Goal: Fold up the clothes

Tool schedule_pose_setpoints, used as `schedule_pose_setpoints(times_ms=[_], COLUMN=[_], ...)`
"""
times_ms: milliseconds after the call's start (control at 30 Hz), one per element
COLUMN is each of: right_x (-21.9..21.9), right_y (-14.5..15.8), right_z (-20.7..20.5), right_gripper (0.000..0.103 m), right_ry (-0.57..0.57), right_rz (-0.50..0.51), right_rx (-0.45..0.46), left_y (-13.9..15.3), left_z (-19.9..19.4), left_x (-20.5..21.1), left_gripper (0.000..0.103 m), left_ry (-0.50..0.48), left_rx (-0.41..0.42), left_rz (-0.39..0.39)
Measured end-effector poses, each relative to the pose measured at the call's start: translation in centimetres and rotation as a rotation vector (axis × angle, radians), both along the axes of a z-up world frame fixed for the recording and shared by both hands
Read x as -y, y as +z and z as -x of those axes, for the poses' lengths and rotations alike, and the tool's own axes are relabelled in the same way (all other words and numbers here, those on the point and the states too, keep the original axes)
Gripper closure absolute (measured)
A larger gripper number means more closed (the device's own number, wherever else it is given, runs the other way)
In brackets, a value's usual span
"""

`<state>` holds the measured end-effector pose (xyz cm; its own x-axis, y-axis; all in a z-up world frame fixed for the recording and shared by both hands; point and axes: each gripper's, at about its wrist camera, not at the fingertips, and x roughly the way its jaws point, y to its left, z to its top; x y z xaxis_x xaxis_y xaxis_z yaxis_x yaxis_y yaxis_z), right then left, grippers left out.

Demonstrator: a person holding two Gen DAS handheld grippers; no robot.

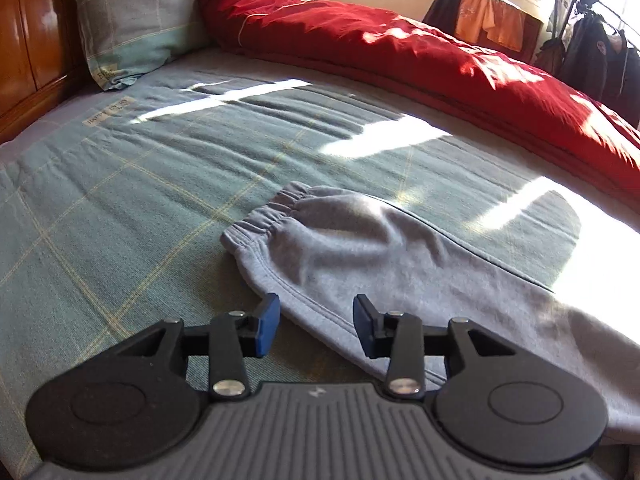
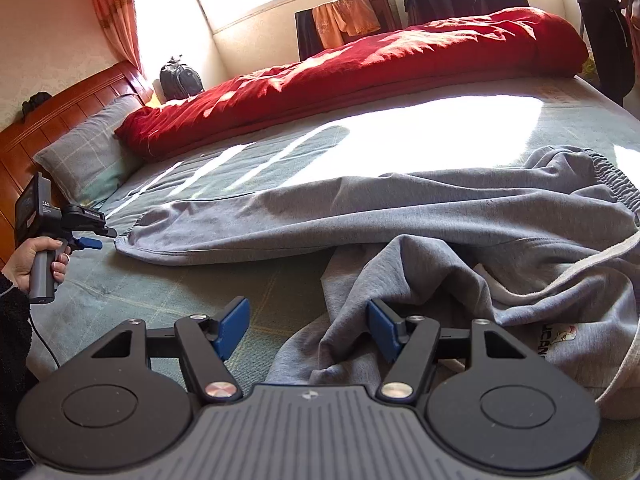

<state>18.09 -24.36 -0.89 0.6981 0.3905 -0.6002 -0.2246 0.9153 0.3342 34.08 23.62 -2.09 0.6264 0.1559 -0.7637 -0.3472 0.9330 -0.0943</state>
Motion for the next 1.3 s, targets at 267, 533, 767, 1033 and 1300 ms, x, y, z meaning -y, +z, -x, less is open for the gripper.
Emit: schedule_pose_setpoints(times_ms=[267,533,767,1033,1300], right_x=[2.7,5.6,7.3,6.2,6.1], right_y=[2.5,2.7,3.2,3.2,2.9], right_z=[4.5,8.5,10.4,10.5,3.3], right_gripper=[0.034,0.034,0.034,0.034,0.035], right_ry=[-0.021,-0.016,-0.061,-0.045,0.06], right_rz=[-0.058,-0.132,-0.129,-0.025,0.119], right_rx=[0.112,0.198,0.242,0.275,0.268], left_y=[5.1,6.2,5.1,1.9,-0.5], left_z=[3.3,8.2,10.1,10.6,7.6], left_x=[13.1,24.8,28.4,29.4,28.4], left_gripper=[0.052,0.046,0.04,0.038,0.037], left_ry=[-0.331,-0.556,-0.605,-0.595,-0.558], left_rx=[0.1,0.148,0.212,0.298,0.291], left_rz=[0.023,-0.062,-0.046,-0.055,-0.121])
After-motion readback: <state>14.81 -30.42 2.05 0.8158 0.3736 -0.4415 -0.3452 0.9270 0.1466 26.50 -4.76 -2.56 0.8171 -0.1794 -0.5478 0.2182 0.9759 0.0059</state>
